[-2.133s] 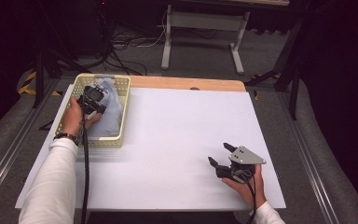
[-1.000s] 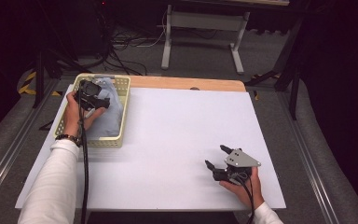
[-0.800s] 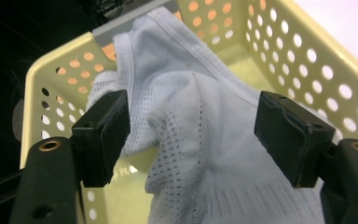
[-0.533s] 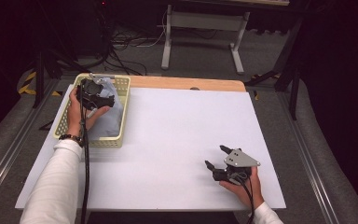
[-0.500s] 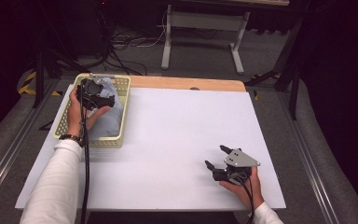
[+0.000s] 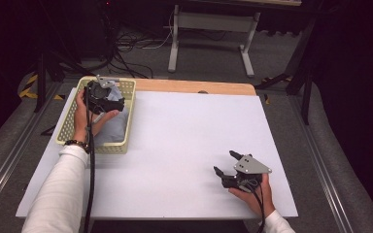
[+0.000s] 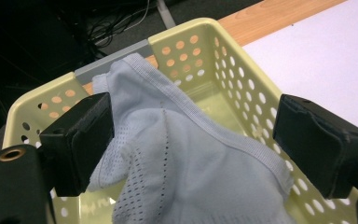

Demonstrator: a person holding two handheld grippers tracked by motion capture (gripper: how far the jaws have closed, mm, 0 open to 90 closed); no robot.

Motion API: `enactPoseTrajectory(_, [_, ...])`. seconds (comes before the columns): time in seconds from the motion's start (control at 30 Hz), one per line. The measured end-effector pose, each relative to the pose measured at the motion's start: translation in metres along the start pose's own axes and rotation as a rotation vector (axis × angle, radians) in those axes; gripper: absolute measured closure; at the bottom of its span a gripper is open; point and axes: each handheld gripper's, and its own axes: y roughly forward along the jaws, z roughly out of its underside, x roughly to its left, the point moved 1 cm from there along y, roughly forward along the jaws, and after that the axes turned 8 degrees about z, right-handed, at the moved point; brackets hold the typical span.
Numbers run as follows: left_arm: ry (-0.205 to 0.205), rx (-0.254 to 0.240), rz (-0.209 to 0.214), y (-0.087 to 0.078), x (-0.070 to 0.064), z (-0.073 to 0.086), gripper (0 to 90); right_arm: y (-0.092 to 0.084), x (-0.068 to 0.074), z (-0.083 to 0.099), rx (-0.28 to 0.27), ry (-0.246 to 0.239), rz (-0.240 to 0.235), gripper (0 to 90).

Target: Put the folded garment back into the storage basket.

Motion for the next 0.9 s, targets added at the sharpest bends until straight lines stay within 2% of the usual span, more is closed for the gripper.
enactPoseTrajectory(0.63, [0.023,-0.041,0.029,-0.001,-0.013,-0.006,12.9,0.000,0.001,0.000,-0.005,-0.005,0.000,22.5])
enactPoseTrajectory(0.9, [0.049,-0.063,0.049,-0.003,-0.022,-0.009,12.6,-0.001,0.002,-0.001,-0.013,-0.001,-0.006,21.8])
